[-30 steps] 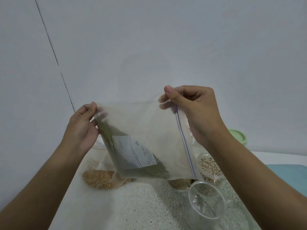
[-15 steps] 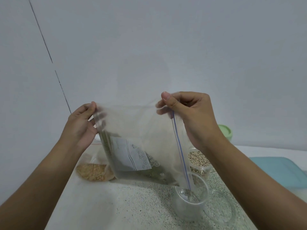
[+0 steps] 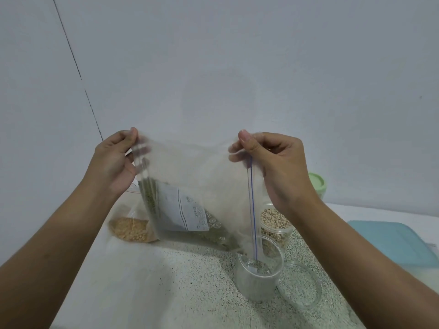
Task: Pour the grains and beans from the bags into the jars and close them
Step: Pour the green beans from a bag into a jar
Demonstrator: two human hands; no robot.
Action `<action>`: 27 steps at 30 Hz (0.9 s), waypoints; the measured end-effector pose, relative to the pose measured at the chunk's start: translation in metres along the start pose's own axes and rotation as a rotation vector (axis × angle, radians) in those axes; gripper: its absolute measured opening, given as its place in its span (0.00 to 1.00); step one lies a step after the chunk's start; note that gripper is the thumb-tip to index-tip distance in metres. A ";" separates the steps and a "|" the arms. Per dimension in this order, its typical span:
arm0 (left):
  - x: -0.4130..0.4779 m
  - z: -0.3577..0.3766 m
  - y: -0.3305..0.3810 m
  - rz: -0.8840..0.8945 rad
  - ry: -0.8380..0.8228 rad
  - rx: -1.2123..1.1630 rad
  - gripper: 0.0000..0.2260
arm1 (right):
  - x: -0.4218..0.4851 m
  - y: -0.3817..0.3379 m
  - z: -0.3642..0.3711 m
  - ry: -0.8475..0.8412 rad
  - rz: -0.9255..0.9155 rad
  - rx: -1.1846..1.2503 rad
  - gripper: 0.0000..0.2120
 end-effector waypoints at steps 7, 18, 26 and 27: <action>0.004 -0.001 0.002 -0.012 -0.034 0.018 0.09 | -0.001 0.002 -0.002 0.039 0.012 -0.001 0.10; 0.011 0.008 0.012 0.006 -0.094 0.030 0.08 | -0.001 0.003 -0.004 0.116 0.018 0.001 0.11; 0.010 0.015 0.015 0.005 -0.098 0.014 0.08 | -0.003 0.002 -0.006 0.110 0.023 0.005 0.11; 0.010 0.017 0.015 0.005 -0.101 0.015 0.08 | -0.003 0.002 -0.007 0.112 0.026 0.010 0.10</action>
Point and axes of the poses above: each hand's wrist, its own x-axis towards the middle knuckle, its own z-axis out of the palm, y = z × x, the point moved 2 cm from there along x, towards the middle knuckle, and after that the axes turned 8 degrees about y, right-handed, at the moved point
